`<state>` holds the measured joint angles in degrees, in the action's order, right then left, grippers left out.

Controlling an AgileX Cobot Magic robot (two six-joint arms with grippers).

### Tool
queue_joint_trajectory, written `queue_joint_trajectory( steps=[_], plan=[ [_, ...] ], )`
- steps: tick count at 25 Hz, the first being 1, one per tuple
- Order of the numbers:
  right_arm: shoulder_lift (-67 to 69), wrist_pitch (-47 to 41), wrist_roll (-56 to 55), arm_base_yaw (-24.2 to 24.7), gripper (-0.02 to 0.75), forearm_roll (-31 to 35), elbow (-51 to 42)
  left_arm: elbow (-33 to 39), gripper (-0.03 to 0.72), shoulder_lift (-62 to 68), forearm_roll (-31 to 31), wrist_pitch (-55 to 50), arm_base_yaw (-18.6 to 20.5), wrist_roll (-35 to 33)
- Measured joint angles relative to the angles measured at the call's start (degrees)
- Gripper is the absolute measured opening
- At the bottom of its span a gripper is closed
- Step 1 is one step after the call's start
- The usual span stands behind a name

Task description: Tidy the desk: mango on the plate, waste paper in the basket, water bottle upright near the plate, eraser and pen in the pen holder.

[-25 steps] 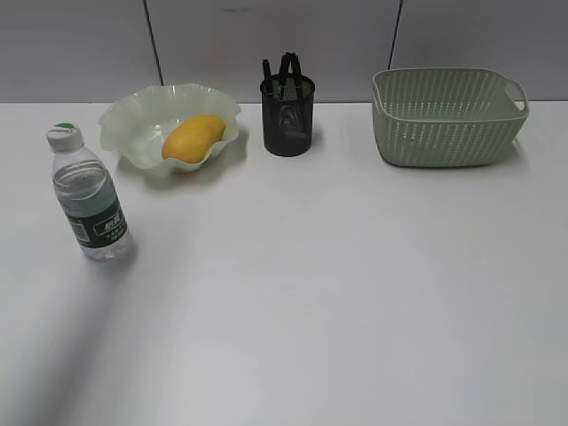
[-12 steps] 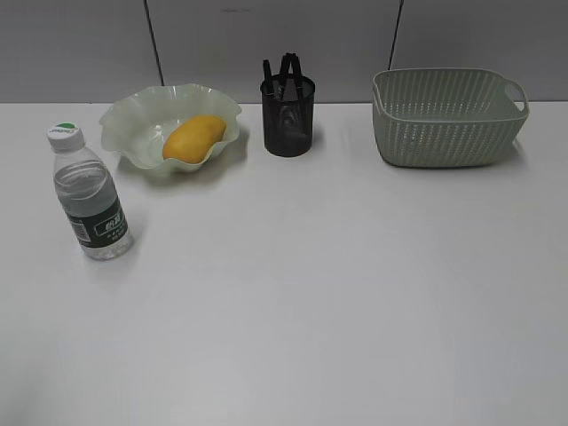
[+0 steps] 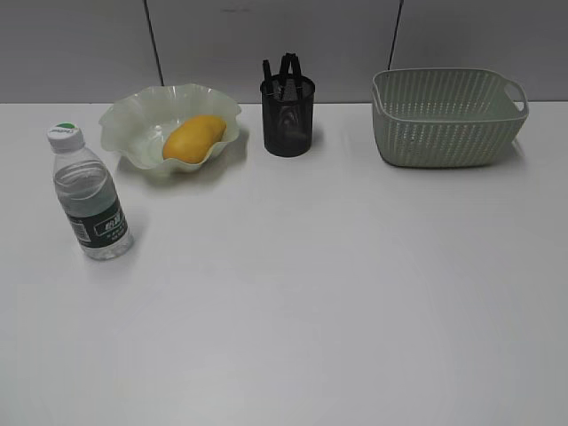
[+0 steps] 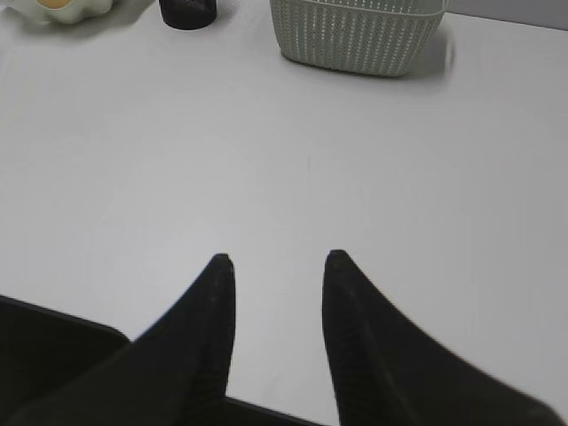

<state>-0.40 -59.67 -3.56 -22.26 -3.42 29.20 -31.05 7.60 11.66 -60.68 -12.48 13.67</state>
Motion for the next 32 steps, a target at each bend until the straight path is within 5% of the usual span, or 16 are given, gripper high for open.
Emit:
queue_joint_trajectory(
  steps=[21,32],
  plan=[
    [0.0,0.06,0.0,0.0,0.279,0.74,-0.03,0.17,0.374,-7.94,-2.12,-0.23,0.0,-0.09],
    [0.0,0.06,0.0,2.52,0.279,0.97,-0.03,0.17,0.299,-7.94,-2.12,-0.23,0.98,-0.09]
  ],
)
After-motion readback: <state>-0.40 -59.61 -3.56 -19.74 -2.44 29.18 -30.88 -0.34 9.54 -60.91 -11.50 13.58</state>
